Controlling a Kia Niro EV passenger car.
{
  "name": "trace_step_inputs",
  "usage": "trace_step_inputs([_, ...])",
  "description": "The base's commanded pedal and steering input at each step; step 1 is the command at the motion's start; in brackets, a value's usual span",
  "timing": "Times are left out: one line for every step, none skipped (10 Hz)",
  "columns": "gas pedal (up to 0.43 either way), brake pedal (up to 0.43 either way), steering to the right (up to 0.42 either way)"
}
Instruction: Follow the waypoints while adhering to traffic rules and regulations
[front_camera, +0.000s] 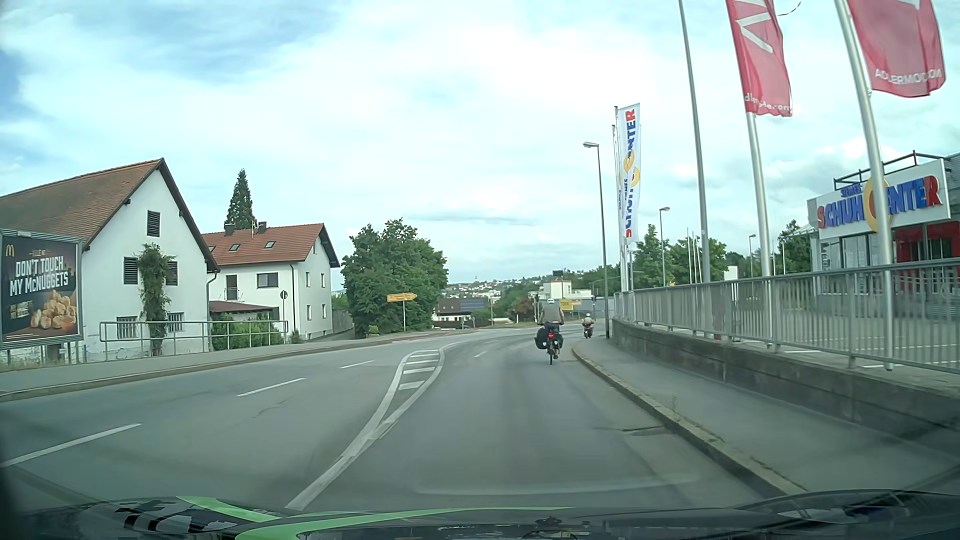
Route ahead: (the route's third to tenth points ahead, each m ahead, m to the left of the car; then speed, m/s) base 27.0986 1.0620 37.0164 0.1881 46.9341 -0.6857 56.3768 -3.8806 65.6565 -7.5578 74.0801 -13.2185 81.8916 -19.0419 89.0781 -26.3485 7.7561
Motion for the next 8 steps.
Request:
trace_step_inputs([0.067,0.000,0.006])
trace_step_inputs([0.067,0.000,0.006])
trace_step_inputs([0.067,0.000,0.008])
trace_step_inputs([0.067,0.000,0.011])
trace_step_inputs([0.067,0.000,0.012])
trace_step_inputs([0.067,0.000,0.012])
trace_step_inputs([0.067,0.000,0.012])
trace_step_inputs([0.067,0.000,0.012])
